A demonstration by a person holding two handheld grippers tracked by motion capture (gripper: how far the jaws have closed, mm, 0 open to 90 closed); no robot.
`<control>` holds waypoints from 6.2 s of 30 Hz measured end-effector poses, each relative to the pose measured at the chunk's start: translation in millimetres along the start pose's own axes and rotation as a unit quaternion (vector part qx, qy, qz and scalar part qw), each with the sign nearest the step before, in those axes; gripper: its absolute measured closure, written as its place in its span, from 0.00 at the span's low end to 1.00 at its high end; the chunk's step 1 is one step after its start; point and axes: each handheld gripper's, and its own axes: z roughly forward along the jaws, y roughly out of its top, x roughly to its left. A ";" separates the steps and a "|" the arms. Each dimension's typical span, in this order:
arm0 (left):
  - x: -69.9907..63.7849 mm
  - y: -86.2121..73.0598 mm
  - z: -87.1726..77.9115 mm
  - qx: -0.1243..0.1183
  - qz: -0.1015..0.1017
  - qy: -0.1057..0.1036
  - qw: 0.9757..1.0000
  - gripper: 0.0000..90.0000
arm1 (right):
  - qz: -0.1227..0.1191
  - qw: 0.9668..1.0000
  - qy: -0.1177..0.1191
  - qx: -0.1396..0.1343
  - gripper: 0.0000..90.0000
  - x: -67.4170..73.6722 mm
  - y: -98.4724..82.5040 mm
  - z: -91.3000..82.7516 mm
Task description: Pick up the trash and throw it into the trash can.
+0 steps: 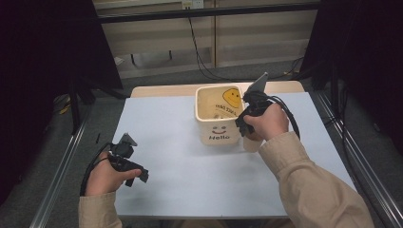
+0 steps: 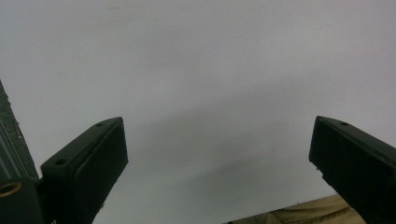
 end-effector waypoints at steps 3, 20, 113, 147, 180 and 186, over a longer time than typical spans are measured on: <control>0.5 0.1 0.5 0.002 0.000 -0.002 1.000 0.05 | 0.001 1.000 0.003 0.001 0.25 -1.8 1.7 -7.5; 0.9 0.1 0.9 0.003 -0.002 -0.008 1.000 0.05 | -0.002 1.000 -0.003 -0.003 0.25 -12.7 15.8 -47.7; 5.3 -0.9 -0.6 0.000 0.005 -0.021 1.000 0.05 | -0.061 0.998 0.009 -0.023 0.25 55.3 97.1 -123.0; 4.9 -0.9 -2.0 -0.003 0.010 -0.020 1.000 0.05 | -0.078 0.997 0.016 -0.023 0.15 54.2 100.3 -90.0; 0.5 0.2 -4.1 -0.004 0.021 -0.013 1.000 0.05 | -0.071 0.996 0.011 -0.050 0.11 19.9 80.6 -145.0; -0.5 -0.4 -3.1 -0.007 0.015 -0.013 1.000 0.05 | -0.073 0.996 0.011 -0.058 0.11 17.2 80.6 -161.6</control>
